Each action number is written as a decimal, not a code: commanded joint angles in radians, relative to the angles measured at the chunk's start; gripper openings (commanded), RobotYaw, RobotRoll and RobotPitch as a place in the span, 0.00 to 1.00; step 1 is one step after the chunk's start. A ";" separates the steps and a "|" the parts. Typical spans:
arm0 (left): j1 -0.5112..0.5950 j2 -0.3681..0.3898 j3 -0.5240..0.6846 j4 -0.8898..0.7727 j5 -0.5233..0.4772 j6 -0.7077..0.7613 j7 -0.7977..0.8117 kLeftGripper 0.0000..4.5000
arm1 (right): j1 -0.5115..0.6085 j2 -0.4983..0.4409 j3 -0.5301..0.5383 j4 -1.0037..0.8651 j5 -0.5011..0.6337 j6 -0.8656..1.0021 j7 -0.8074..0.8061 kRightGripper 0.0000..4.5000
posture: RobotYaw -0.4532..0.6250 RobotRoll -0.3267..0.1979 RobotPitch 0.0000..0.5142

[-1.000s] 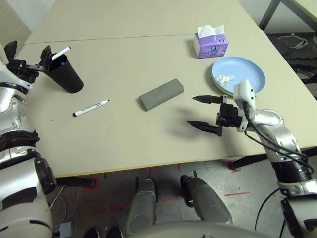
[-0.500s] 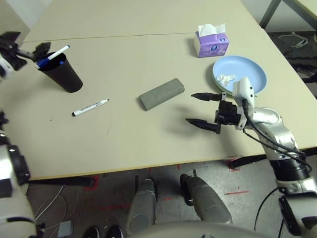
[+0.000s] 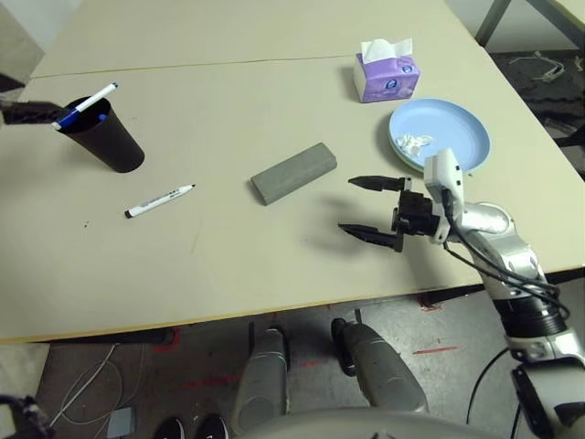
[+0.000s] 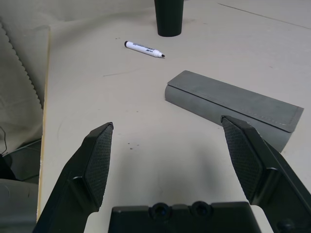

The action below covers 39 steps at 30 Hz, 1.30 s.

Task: Organize and tidy the items on the table.

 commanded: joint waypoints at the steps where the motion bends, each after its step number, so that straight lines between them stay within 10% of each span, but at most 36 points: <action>1: -0.021 0.006 0.028 0.065 0.015 -0.037 0.083 0.99 | 0.023 -0.001 0.018 -0.023 -0.009 -0.014 0.011 1.00 | 0.24 0.62 0.43; 39: 0.167 -0.113 0.294 0.115 -0.161 -0.228 0.332 0.99 | 0.056 -0.013 0.038 -0.076 -0.014 -0.002 0.023 1.00 | 0.22 0.62 0.43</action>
